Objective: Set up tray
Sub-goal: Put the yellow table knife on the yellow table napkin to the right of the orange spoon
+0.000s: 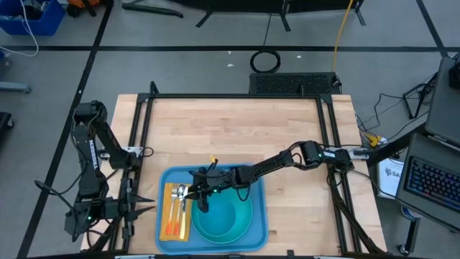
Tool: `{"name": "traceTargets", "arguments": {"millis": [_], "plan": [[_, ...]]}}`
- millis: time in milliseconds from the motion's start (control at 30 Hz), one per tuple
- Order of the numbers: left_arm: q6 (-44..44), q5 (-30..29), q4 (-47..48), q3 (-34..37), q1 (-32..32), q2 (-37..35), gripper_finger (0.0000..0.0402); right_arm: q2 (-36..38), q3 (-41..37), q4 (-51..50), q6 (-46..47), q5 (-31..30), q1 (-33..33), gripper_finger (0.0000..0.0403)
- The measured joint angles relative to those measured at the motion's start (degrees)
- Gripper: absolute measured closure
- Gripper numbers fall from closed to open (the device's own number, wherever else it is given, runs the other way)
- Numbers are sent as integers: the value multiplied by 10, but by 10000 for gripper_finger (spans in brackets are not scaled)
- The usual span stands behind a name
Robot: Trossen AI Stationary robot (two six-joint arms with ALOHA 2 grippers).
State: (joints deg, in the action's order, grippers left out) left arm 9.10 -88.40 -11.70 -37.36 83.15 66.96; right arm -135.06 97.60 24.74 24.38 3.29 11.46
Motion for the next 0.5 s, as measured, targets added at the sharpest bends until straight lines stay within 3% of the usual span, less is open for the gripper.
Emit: {"name": "traceTargets", "arguments": {"millis": [500], "plan": [[1,0,2,0,0,0,321,0,0,-21,4,2,-19,300]]}}
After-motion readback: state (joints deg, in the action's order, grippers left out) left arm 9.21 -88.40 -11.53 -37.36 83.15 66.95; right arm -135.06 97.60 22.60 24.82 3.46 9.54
